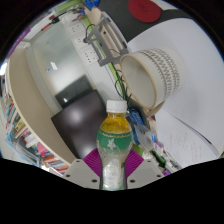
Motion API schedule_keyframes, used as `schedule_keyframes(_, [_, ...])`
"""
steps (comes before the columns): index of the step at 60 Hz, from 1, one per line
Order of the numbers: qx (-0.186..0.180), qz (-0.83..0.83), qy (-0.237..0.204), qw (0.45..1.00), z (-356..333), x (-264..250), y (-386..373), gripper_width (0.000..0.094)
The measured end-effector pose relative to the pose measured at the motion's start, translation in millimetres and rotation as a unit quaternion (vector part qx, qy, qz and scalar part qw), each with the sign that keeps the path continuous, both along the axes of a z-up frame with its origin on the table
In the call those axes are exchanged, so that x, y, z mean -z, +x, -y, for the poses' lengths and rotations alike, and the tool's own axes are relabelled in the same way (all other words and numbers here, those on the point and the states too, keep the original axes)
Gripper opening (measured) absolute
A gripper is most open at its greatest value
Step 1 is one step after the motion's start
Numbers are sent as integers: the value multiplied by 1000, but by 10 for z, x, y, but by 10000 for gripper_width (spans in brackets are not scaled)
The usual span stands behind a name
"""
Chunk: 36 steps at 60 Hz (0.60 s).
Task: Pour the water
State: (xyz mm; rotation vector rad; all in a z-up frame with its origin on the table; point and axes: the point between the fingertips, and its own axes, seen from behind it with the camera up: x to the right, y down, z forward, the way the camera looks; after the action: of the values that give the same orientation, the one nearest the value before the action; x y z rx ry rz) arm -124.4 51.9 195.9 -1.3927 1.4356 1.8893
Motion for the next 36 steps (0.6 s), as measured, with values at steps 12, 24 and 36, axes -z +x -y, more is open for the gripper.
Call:
schedule_keyframes(12, [24,-75,-25,997,-29,40,154,264])
schedule_keyframes(24, [9,-61,-30,998,-13,118,160,266])
schedule_keyframes(36, [-33,305,103,946,58,-168,223,267])
